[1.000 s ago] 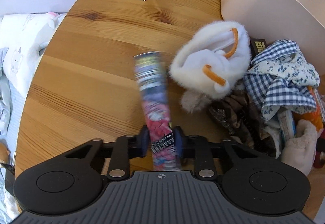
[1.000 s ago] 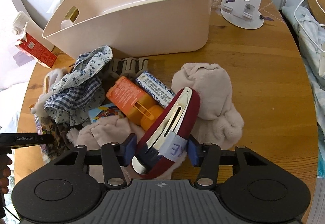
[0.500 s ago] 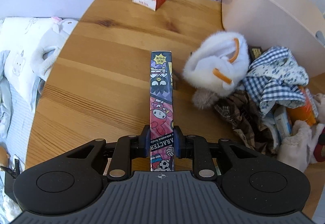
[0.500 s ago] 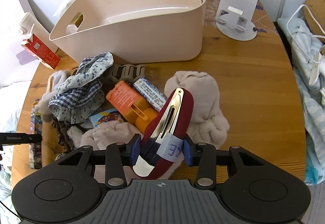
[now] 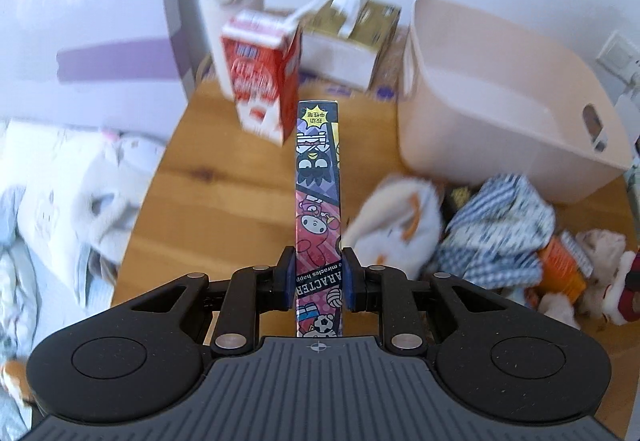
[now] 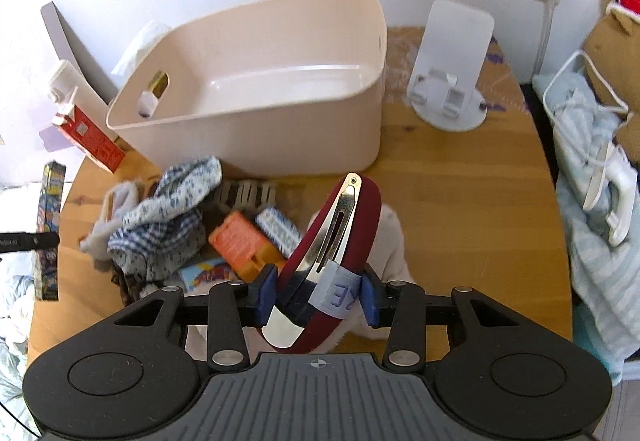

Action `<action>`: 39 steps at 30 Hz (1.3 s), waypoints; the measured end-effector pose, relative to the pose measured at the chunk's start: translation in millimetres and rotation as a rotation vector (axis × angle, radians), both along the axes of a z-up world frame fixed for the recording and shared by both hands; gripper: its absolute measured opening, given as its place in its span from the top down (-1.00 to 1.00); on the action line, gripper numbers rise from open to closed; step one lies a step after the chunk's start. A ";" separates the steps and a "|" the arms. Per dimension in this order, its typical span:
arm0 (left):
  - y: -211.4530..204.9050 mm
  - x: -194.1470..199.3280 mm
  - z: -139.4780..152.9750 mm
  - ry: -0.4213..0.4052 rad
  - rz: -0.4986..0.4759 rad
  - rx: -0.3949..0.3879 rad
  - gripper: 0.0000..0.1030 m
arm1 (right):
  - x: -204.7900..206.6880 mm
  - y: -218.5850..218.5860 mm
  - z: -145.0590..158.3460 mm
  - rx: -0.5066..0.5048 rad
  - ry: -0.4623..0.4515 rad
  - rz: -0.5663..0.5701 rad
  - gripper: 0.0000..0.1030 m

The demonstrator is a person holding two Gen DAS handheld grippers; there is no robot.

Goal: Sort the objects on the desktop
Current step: 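Carry the snack box and red hair clip up over the beige basket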

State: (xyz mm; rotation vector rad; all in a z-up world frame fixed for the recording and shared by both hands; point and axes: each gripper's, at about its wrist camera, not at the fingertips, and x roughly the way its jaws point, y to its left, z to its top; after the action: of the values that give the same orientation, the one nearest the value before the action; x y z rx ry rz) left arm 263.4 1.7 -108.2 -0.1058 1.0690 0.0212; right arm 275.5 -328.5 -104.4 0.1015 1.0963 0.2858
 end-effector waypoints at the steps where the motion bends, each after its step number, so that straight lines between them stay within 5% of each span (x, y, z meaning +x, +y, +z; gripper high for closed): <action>1: -1.1 5.1 1.5 -0.011 -0.006 0.000 0.56 | 1.7 -1.0 2.1 0.002 -0.006 -0.002 0.22; 24: -50.8 77.7 64.1 -0.209 -0.131 -0.020 0.56 | 79.3 -9.0 58.2 -0.017 -0.228 -0.053 0.22; 30: -77.0 97.0 61.4 -0.282 -0.167 -0.001 0.56 | 98.8 8.5 58.3 -0.027 -0.251 -0.030 0.22; 39: -117.3 132.0 33.1 -0.220 -0.234 -0.014 0.56 | 118.7 40.8 41.9 -0.056 -0.223 0.013 0.22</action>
State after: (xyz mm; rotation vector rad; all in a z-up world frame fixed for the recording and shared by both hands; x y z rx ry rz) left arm 395.4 -115.6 -75.1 0.0056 0.8561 -0.2049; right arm 394.2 -287.8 -62.5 0.0119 0.8826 0.2706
